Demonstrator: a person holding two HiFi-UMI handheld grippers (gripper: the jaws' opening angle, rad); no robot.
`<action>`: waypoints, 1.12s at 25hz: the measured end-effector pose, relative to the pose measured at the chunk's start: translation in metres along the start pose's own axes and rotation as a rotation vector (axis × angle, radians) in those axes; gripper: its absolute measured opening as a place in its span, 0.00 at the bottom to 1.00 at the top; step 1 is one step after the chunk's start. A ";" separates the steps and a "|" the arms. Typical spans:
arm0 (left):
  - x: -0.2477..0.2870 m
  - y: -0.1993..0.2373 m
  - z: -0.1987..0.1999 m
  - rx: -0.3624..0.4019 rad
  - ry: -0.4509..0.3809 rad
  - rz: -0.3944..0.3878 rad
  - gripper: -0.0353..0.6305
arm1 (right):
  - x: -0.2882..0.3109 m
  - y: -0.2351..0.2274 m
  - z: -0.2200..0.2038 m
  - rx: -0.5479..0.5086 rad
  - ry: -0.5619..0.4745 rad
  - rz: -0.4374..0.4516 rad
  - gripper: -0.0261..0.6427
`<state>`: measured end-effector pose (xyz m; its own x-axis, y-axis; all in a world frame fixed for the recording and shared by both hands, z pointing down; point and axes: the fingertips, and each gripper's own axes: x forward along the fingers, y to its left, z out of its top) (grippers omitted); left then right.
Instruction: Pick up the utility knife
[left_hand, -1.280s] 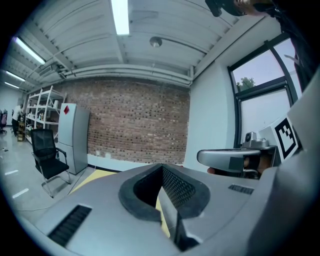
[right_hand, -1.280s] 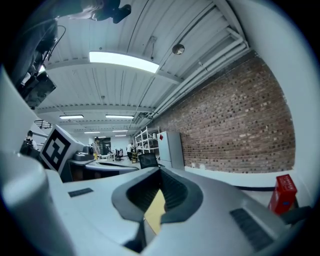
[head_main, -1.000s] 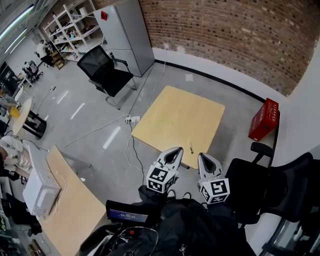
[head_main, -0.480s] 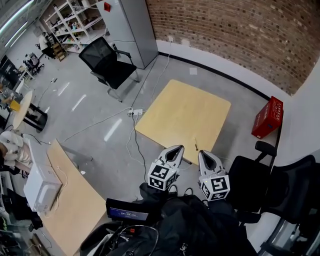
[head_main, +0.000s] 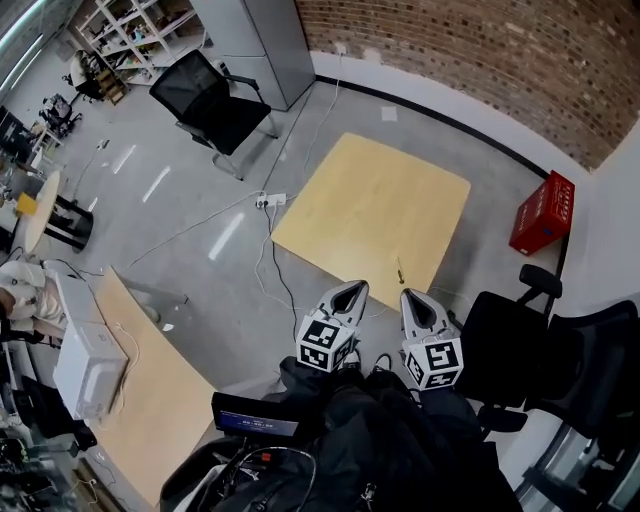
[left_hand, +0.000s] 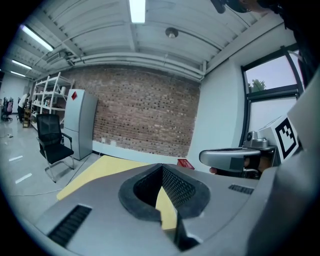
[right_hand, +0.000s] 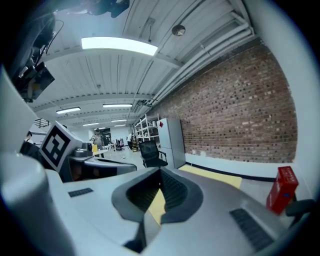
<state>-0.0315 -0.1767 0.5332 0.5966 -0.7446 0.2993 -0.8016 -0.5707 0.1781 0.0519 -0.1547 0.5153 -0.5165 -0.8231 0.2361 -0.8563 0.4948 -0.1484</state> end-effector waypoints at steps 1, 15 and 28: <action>0.001 0.001 -0.003 -0.001 0.007 -0.002 0.05 | 0.002 0.000 -0.003 0.004 0.008 -0.001 0.05; 0.021 0.026 -0.060 -0.070 0.139 -0.014 0.05 | 0.039 -0.006 -0.063 0.057 0.161 -0.001 0.05; 0.050 0.048 -0.122 -0.117 0.250 0.016 0.05 | 0.061 -0.037 -0.125 0.090 0.291 -0.020 0.05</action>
<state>-0.0452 -0.1989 0.6709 0.5679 -0.6364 0.5220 -0.8183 -0.5051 0.2744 0.0512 -0.1889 0.6552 -0.4903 -0.7114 0.5034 -0.8692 0.4416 -0.2226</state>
